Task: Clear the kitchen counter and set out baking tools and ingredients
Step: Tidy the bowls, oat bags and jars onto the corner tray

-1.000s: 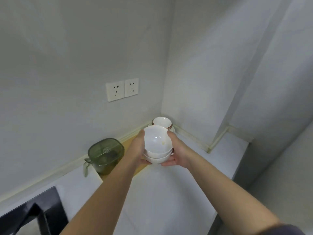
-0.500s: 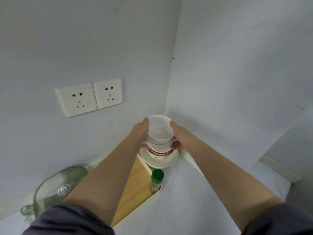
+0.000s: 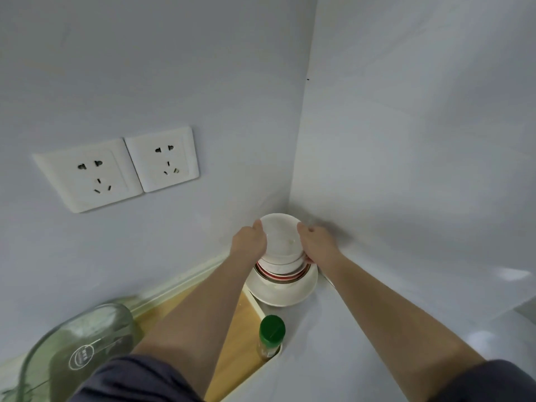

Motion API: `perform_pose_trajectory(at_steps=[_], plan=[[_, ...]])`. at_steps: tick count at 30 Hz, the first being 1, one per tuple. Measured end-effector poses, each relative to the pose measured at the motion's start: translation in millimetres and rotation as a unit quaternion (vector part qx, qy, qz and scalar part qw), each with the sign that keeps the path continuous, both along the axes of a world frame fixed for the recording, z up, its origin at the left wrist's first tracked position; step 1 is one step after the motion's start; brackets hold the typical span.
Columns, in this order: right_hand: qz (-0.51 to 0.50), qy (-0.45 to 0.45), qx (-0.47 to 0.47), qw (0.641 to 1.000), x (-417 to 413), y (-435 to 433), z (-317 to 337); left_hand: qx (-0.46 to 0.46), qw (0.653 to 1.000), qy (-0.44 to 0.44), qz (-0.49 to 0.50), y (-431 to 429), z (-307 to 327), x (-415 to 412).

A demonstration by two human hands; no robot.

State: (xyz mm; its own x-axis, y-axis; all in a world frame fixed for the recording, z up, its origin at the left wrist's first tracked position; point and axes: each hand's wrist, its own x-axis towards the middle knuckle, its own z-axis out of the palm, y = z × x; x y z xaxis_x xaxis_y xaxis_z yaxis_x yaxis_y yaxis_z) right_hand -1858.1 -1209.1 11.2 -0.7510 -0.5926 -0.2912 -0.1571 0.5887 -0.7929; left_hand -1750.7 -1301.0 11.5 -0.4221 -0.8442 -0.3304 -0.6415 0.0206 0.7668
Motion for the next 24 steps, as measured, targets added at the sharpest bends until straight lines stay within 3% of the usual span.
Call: perform_pose_trajectory(at_steps=[10, 19, 24], plan=[[0.005, 0.095, -0.007, 0.995, -10.4, -3.0, -16.6, -0.021, 0.999, 0.011, 0.029, 3.1, -17.0, -7.8], [0.036, 0.114, 0.022, 0.993, -6.5, 2.2, -17.1, -0.022, 0.999, -0.01, 0.021, 5.1, -17.2, -5.0], [0.026, 0.157, -0.006, 0.987, 19.0, 21.7, 0.4, -0.029, 0.997, 0.058, 0.045, 20.2, -6.2, 21.0]])
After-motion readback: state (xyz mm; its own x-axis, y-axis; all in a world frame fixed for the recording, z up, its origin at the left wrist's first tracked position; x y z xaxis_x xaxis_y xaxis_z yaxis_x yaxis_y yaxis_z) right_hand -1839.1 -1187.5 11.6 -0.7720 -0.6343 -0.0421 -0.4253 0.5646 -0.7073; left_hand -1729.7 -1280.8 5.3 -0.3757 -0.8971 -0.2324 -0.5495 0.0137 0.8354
